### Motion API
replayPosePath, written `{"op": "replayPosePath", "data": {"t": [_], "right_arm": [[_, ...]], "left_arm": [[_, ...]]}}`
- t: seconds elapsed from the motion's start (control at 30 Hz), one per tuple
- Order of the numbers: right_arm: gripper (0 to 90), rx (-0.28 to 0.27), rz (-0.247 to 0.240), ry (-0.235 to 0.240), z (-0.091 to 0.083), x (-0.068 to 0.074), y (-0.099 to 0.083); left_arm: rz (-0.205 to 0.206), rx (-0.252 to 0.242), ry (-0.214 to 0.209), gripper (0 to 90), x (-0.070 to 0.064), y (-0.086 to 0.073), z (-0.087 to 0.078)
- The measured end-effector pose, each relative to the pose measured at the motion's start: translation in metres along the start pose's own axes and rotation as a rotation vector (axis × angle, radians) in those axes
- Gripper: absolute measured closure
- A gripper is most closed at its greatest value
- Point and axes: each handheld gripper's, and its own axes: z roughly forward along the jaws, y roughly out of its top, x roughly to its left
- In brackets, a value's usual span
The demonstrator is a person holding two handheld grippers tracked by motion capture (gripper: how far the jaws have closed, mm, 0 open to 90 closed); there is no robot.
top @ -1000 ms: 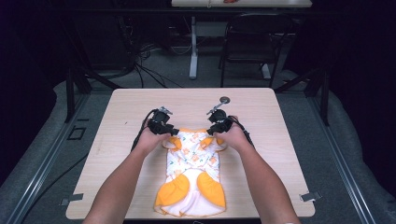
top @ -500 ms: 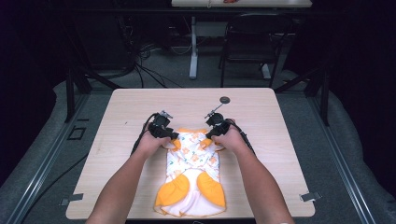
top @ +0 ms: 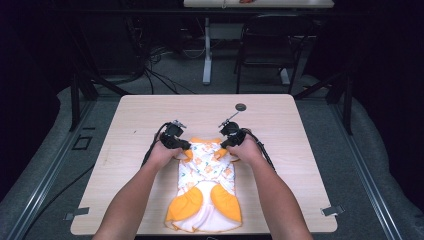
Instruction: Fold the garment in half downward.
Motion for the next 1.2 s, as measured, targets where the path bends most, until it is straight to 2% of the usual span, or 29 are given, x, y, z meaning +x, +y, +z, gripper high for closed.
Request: {"op": "replayPosePath", "data": {"t": [0.07, 0.13, 0.17, 0.27, 0.33, 0.4, 0.63, 0.73, 0.8, 1.2], "right_arm": [[86.3, 0.004, -0.021, -0.021, -0.001, 0.002, 0.0], [89.0, -0.008, -0.025, -0.022, -0.003, 0.003, 0.0], [89.1, 0.005, -0.043, -0.016, -0.006, 0.002, 0.002], [89.3, -0.036, -0.036, -0.009, -0.013, 0.003, 0.002], [89.3, -0.033, -0.051, -0.004, -0.018, 0.002, 0.003], [89.4, -0.055, -0.041, -0.001, -0.02, 0.003, 0.003], [89.5, -0.107, -0.041, 0.019, -0.04, 0.004, 0.003], [89.5, -0.119, -0.043, 0.027, -0.046, 0.003, 0.005], [89.5, -0.141, -0.037, 0.022, -0.051, 0.004, 0.006], [89.5, -0.178, -0.081, -0.009, -0.083, 0.01, 0.024]], "left_arm": [[0.013, -0.009, 0.023, 84.1, -0.003, 0.001, -0.002], [0.018, -0.02, 0.026, 85.3, -0.005, 0.002, -0.003], [0.023, -0.021, 0.026, 85.8, -0.005, 0.002, -0.004], [0.025, -0.029, 0.022, 86.5, -0.005, 0.003, -0.008], [0.022, -0.032, 0.019, 86.8, -0.005, 0.003, -0.009], [0.023, -0.04, 0.015, 87.1, -0.005, 0.003, -0.012], [0.037, -0.092, 0.008, 87.4, -0.007, 0.009, -0.034], [0.043, -0.096, 0.006, 87.6, -0.008, 0.012, -0.039], [0.051, -0.107, 0.014, 87.6, -0.009, 0.016, -0.046], [0.065, -0.178, 0.02, 87.7, -0.008, 0.03, -0.076]]}}
